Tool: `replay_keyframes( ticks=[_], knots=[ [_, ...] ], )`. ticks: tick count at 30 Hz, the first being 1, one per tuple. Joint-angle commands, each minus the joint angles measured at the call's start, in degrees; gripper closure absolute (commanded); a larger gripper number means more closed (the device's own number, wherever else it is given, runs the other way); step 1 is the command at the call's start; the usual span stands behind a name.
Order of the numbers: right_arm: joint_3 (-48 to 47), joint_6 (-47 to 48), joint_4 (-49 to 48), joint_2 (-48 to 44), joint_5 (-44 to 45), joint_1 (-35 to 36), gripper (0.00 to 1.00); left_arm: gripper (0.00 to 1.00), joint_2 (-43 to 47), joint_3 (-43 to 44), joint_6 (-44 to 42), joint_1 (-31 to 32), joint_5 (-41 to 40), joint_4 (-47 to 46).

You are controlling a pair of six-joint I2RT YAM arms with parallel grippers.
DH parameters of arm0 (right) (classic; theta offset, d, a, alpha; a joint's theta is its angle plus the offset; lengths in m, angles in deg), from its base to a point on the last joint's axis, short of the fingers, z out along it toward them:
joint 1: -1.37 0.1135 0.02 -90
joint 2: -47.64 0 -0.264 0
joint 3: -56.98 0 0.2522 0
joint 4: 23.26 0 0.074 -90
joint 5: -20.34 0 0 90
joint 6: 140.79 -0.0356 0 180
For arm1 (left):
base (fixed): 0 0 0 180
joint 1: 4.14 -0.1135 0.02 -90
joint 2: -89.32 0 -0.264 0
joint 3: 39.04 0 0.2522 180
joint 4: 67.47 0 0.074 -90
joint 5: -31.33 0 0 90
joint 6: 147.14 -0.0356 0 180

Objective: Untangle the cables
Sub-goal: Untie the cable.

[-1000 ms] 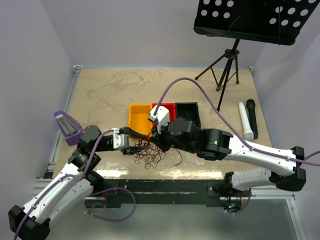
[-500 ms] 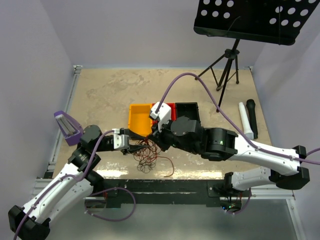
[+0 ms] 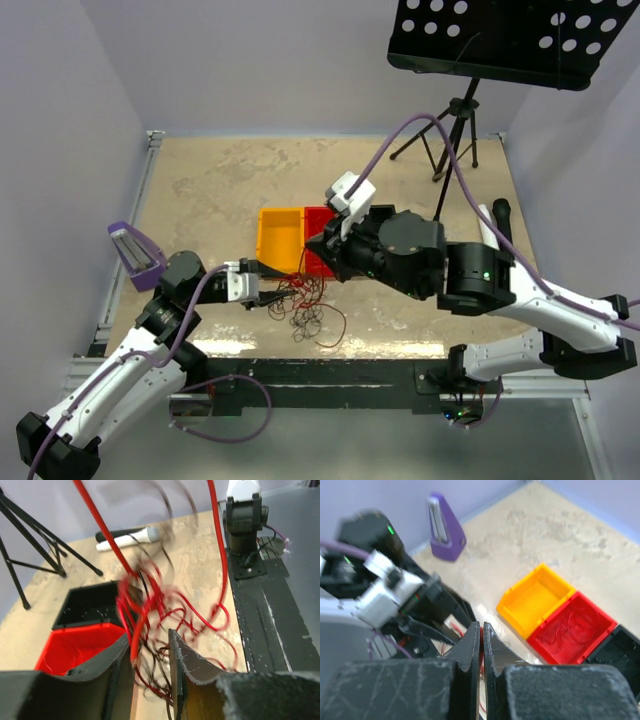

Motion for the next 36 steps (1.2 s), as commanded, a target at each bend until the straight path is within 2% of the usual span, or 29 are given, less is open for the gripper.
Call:
replay_keyframes(
  ticks=[1,6,11,15,19,20,21,23,26,28,29,32,36],
  knots=[
    [-8.2,2.56,-8.08,-5.31,4.0,0.13,1.0,0.67,-0.37,-1.03,-2.11,0.14,1.32,5.58],
    [-11.54,2.65,-8.34,-6.72,3.22,0.04,1.0,0.78,-0.02,-0.94,-2.81,0.14,1.14,5.58],
    [-11.72,2.3,-8.35,-7.6,2.07,0.13,1.0,0.83,0.33,-1.03,-2.72,-0.04,0.97,5.58],
    [-11.63,2.12,-7.11,-7.25,3.21,0.05,1.0,0.92,0.42,-1.29,-3.95,-0.04,0.26,6.19],
    [-14.27,2.82,-7.72,-6.98,2.25,0.04,1.0,0.94,0.77,-2.43,-8.16,0.05,-0.79,9.53],
    [-14.88,3.09,-7.9,-6.81,2.07,0.04,1.0,0.89,0.86,-2.78,-8.78,0.14,-1.14,9.45],
    [-15.58,3.18,-7.99,-6.37,1.72,0.04,1.0,0.8,0.86,-2.79,-8.87,0.14,-1.58,9.27],
    [-16.38,3.35,-7.64,-5.67,1.28,0.04,1.0,0.47,0.86,-2.79,-8.61,0.14,-1.67,8.92],
    [-15.51,3.26,-7.38,-4.7,-0.3,0.04,1.0,0.28,0.86,-2.09,-5.46,0.05,-1.76,7.26],
    [-13.84,3.26,-7.55,-4.52,-1.96,0.04,1.0,0.05,0.86,-0.77,-2.3,0.05,-1.93,4.99],
    [-13.22,3.35,-7.38,-4.09,-2.76,0.04,1.0,0.0,0.78,-0.07,-1.24,0.05,-2.37,4.36],
    [-11.64,3.35,-5.89,-3.12,-4.34,0.13,1.0,0.0,0.69,3.7,-0.09,0.05,-4.3,4.35],
    [-8.57,3.0,-4.57,-2.33,-4.44,0.13,1.0,0.0,0.34,8.01,-5.08,-0.04,-4.31,9.52]
  ],
)
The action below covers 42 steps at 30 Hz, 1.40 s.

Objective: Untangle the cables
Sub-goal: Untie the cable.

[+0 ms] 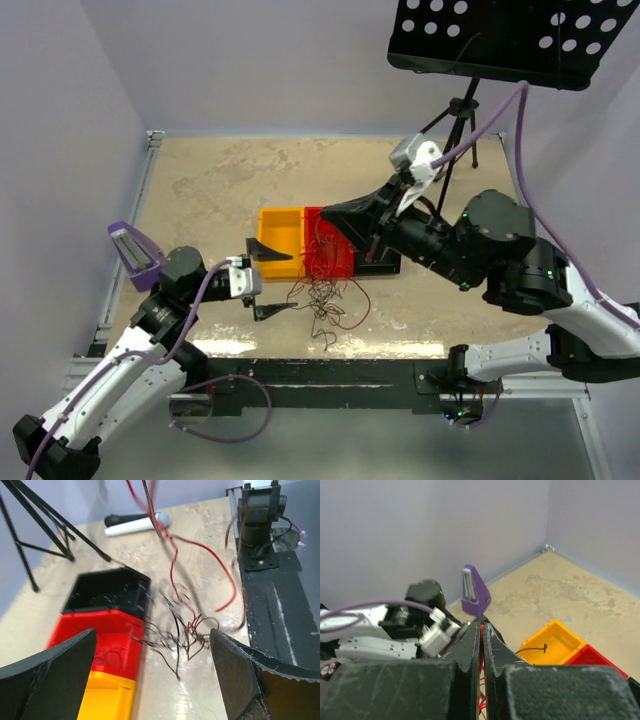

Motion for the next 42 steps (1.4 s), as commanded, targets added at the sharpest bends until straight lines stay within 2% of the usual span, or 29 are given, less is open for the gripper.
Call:
replay_keyframes(
  ticks=[1,5,8,11,15,19,22,26,27,36,42],
  knots=[
    [3.46,0.6,1.53,1.33,-1.9,0.05,1.0,0.0,0.18,6.64,-4.39,-0.04,-0.2,2.88],
    [6.71,0.33,1.19,1.68,-2.25,0.04,1.0,0.0,0.27,9.19,-10.55,-0.13,-0.8,8.08],
    [8.21,0.51,0.83,2.12,-2.6,0.13,1.0,0.01,-0.08,9.9,-9.42,-0.13,-3.35,5.99],
    [8.48,0.77,0.66,2.99,-3.56,0.04,1.0,0.07,-0.34,9.9,-6.0,-0.21,-4.68,0.98],
    [9.0,0.68,-0.22,3.7,-5.23,0.13,1.0,0.28,-1.22,8.76,-1.69,-0.22,-1.26,-3.75],
    [9.88,0.6,-1.89,3.88,-5.94,0.04,1.0,0.42,-1.66,6.92,3.85,-0.21,2.78,-8.16],
    [9.88,0.59,-3.64,3.88,-6.38,0.04,1.0,0.63,-2.01,5.69,6.05,-0.21,5.77,-9.84],
    [9.18,0.77,-5.41,4.05,-6.82,0.13,1.0,0.91,-2.02,4.37,5.97,-0.13,5.96,-10.28],
    [8.83,0.86,-5.76,3.97,-6.82,0.13,1.0,0.94,-2.02,4.19,5.18,-0.13,5.61,-9.76],
    [3.65,2.44,-4.1,0.1,0.37,0.04,1.0,0.95,-1.31,0.07,-9.14,-0.13,1.56,1.4],
    [2.15,0.95,1.44,-1.39,9.33,-0.04,1.0,0.98,-0.61,-0.38,-12.66,-0.13,-2.12,4.57]
  ],
)
